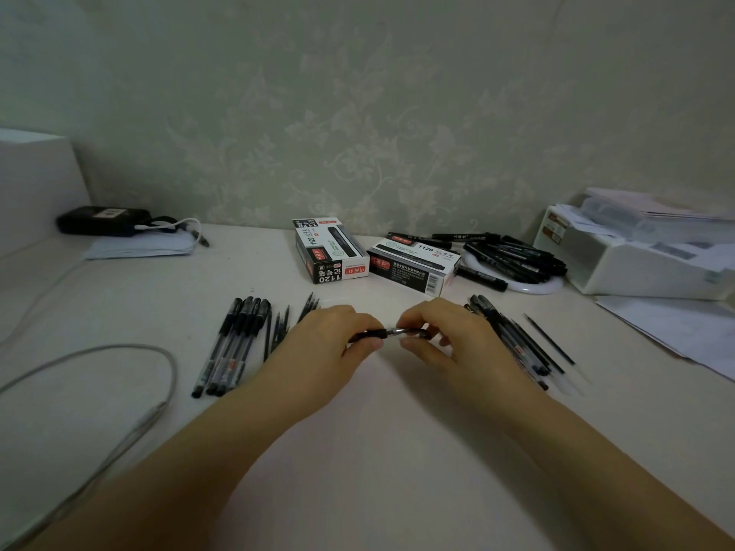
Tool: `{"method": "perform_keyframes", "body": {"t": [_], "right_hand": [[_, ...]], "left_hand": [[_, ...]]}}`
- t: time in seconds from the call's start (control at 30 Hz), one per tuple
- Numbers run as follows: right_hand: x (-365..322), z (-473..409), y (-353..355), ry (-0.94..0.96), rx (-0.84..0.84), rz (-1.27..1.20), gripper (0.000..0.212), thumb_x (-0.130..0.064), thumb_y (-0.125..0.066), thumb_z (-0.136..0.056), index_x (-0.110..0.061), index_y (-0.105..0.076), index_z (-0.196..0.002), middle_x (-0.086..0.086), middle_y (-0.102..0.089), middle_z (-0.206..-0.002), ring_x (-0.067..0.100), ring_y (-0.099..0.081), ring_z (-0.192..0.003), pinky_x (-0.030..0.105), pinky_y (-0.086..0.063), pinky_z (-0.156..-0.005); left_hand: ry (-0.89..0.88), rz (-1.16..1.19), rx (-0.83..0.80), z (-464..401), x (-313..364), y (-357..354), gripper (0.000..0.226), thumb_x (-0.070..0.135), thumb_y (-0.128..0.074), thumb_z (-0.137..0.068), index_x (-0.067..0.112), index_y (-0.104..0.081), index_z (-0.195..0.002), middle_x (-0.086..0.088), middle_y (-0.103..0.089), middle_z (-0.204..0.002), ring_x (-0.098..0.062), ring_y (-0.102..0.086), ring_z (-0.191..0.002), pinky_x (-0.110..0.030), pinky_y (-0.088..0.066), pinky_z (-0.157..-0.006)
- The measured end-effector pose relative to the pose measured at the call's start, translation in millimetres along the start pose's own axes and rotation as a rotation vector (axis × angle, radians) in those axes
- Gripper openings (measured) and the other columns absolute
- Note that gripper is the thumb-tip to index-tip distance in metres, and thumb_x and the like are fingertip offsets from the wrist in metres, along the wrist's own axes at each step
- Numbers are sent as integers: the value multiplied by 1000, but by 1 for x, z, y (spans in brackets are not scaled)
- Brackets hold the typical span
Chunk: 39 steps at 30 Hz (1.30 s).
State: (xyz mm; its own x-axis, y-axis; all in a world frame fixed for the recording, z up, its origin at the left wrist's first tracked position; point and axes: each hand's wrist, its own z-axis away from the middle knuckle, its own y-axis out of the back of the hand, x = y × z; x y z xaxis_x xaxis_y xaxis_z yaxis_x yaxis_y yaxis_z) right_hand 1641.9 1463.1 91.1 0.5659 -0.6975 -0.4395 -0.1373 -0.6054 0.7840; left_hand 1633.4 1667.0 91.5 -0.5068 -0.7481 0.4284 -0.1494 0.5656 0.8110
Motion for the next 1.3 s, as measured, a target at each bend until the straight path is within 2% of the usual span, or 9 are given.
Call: {"method": "perform_keyframes", "body": {"t": [0.1, 0.2, 0.37, 0.5, 0.7, 0.8, 1.0, 1.17, 1.3], "right_hand": [[-4, 0, -3, 16, -21, -77, 12, -22, -67, -92, -24, -69, -104, -13, -63, -95, 2, -57, -90, 16, -47, -76], [-6, 1, -6, -19, -43, -140, 12, -24, -69, -90, -26, -70, -102, -15, -64, -93, 1, -58, -90, 12, -46, -76], [4, 1, 2, -137, 12, -108, 11, -20, -69, -90, -27, -69, -99, -14, -63, -95, -3, -56, -90, 9, -44, -78], [3, 1, 7, -162, 79, -189, 12, -16, -72, -89, -26, -71, -96, -14, -65, -91, 1, -59, -84, 12, -47, -75], [-6, 2, 1, -115, -14, -280, 15, -18, -70, -89, -30, -70, -97, -15, -69, -91, 6, -63, -88, 23, -52, -78], [-6, 3, -2, -100, -24, -303, 15, -17, -71, -89, -30, -70, -96, -15, -69, -89, 8, -65, -87, 26, -53, -79], [-4, 3, -1, -193, -36, -520, 13, -11, -75, -85, -22, -73, -93, -4, -74, -87, 12, -70, -83, 26, -56, -81], [-5, 2, 0, -219, -44, -592, 13, -6, -75, -84, -14, -74, -93, 0, -75, -87, 13, -71, -83, 22, -56, -80], [-9, 1, 3, -221, -7, -645, 14, -3, -75, -83, -12, -74, -93, 3, -76, -88, 18, -72, -86, 27, -57, -83]], "left_hand": [[38, 84, 26, 0, 3, -1, 13, 38, -61, -91, 30, -57, -101, 17, -60, -80, 1, -58, -75, -12, -42, -65], [8, 54, 29, 1, 4, 0, 11, 38, -63, -89, 30, -55, -92, 17, -58, -78, 0, -57, -75, -18, -47, -66], [24, 23, 50, 1, 1, 4, 10, 36, -62, -90, 30, -55, -89, 15, -56, -76, -4, -54, -72, -20, -40, -62], [46, -1, 50, 0, -1, 5, 9, 36, -61, -91, 29, -56, -90, 13, -58, -81, -5, -55, -76, -23, -43, -65], [6, 7, 30, 1, 1, 2, 9, 35, -64, -88, 29, -56, -90, 14, -55, -84, -1, -51, -77, -14, -36, -65], [0, 15, 30, 1, 3, 2, 14, 34, -66, -87, 30, -53, -88, 14, -54, -83, -2, -51, -77, -16, -38, -65], [-27, -12, 61, 0, 6, 5, 16, 34, -70, -84, 29, -54, -80, 15, -51, -73, -1, -49, -72, -15, -34, -59], [-64, -29, 70, 0, 9, 8, 16, 32, -70, -84, 25, -56, -79, 14, -52, -73, -2, -49, -71, -15, -34, -60], [-51, 38, 124, 0, 11, 9, 16, 32, -72, -83, 25, -58, -78, 12, -57, -75, -4, -53, -72, -18, -40, -62]]}}
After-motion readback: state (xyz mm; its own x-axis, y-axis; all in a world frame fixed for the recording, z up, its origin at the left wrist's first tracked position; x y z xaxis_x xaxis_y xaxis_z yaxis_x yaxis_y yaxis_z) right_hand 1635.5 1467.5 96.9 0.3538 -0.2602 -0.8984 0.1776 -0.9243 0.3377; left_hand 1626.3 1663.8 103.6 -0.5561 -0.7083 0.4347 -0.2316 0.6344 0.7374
